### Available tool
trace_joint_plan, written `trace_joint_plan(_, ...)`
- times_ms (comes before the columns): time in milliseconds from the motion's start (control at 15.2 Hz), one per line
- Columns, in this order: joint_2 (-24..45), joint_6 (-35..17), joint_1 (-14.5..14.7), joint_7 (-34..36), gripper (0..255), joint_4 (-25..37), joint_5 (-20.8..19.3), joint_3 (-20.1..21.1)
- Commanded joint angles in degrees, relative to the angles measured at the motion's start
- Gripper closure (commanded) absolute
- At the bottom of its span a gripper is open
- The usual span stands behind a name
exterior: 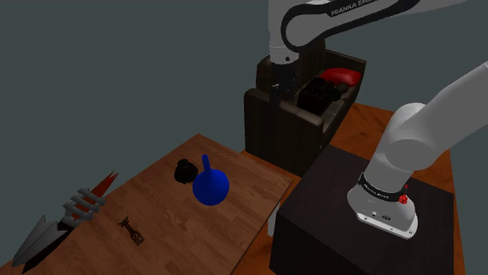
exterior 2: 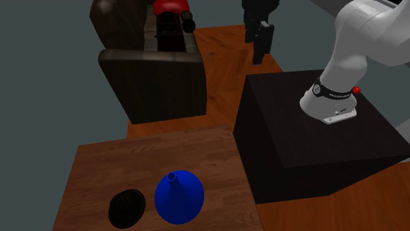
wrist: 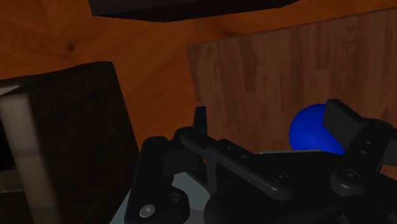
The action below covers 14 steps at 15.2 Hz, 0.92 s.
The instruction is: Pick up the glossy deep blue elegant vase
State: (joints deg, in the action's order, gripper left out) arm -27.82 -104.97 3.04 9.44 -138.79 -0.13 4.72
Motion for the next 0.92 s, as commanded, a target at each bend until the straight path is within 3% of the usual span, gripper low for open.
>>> trace_joint_plan(0,3.95,-3.08,0.39,1.6,0,0.88,0.61,1.02)
trace_joint_plan(858,31.26,-15.87,3.2,12.51,0,15.07,0.35,6.5)
